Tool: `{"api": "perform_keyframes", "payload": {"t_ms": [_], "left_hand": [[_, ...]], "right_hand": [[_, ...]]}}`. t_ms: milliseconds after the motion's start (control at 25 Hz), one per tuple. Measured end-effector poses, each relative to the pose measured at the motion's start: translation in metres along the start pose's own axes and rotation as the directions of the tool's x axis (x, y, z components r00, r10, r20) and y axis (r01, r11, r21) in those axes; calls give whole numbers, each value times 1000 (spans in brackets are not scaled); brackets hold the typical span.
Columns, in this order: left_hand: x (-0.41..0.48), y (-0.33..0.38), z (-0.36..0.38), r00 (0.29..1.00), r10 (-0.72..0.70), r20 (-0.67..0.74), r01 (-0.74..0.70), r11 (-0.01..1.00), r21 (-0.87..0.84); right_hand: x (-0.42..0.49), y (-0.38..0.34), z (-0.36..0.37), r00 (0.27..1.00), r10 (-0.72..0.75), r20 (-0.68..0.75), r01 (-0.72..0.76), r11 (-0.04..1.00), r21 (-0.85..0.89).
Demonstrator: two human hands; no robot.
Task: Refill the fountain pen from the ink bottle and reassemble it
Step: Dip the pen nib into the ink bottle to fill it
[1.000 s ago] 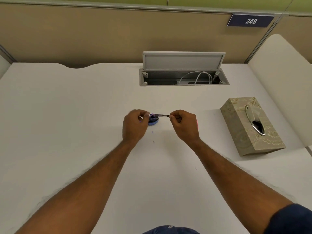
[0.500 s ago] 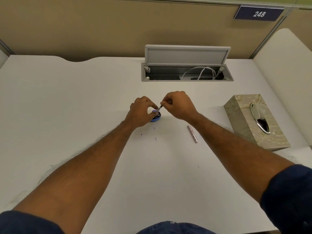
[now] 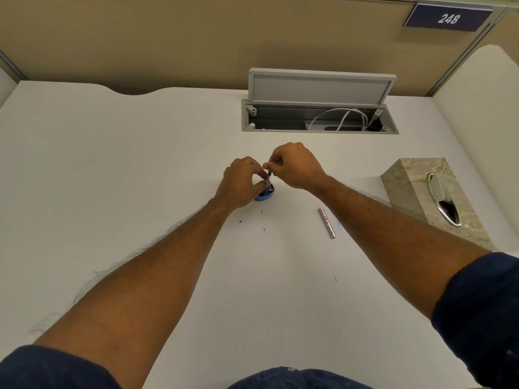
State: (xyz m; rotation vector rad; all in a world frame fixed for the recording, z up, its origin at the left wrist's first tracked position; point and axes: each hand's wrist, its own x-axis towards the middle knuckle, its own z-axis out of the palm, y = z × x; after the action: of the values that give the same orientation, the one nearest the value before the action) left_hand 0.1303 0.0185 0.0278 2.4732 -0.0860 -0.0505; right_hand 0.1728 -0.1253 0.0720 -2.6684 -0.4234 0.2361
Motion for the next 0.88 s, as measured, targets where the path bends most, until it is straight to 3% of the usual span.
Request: {"api": "perform_keyframes", "payload": {"t_ms": [560,880], "left_hand": [[1,-2,2,1000,9,-3,-9,998,66],[1,-1,2,998,-34,-48,33,999,-11]], "right_hand": [[6,-6,-4,1000,12,13,-12,1000,0],[7,-7,-15,998,-46,52,45,999,22]]}}
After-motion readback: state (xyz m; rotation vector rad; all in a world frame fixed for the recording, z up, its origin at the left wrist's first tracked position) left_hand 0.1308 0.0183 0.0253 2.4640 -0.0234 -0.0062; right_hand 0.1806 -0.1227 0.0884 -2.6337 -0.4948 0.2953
